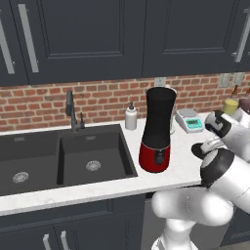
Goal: Close the lid blender by securely placing the lid on top.
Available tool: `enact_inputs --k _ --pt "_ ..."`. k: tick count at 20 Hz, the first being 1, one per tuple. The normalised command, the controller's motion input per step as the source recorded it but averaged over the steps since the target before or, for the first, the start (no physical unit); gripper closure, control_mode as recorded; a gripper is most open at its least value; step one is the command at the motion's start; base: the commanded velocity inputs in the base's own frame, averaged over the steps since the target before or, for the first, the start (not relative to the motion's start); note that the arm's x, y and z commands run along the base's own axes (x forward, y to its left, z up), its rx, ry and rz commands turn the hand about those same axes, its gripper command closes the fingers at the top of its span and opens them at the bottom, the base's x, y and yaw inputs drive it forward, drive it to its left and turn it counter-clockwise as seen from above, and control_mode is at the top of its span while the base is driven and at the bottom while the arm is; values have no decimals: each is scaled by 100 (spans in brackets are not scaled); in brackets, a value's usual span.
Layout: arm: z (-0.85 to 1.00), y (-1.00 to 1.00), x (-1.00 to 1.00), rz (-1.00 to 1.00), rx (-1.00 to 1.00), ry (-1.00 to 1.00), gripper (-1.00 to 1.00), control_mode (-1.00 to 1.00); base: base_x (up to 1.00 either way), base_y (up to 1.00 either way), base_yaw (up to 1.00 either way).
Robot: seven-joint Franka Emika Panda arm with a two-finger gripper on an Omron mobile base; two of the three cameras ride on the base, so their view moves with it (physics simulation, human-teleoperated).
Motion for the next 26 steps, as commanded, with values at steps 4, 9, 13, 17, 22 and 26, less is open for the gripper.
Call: enact_inputs --k 4,9,13,17,22,26 --pt "81 0 -28 0 0 0 100 -100 0 0 0" --pt "76 0 -30 0 0 -1 100 -100 0 0 0" --pt "66 0 -31 0 0 -6 100 -100 0 0 0" --pt "59 0 -32 0 0 -10 100 -100 0 0 0" --pt "62 8 -23 0 0 -5 100 -100 0 0 0" --pt "58 20 -12 0 0 -1 100 -100 0 0 0"
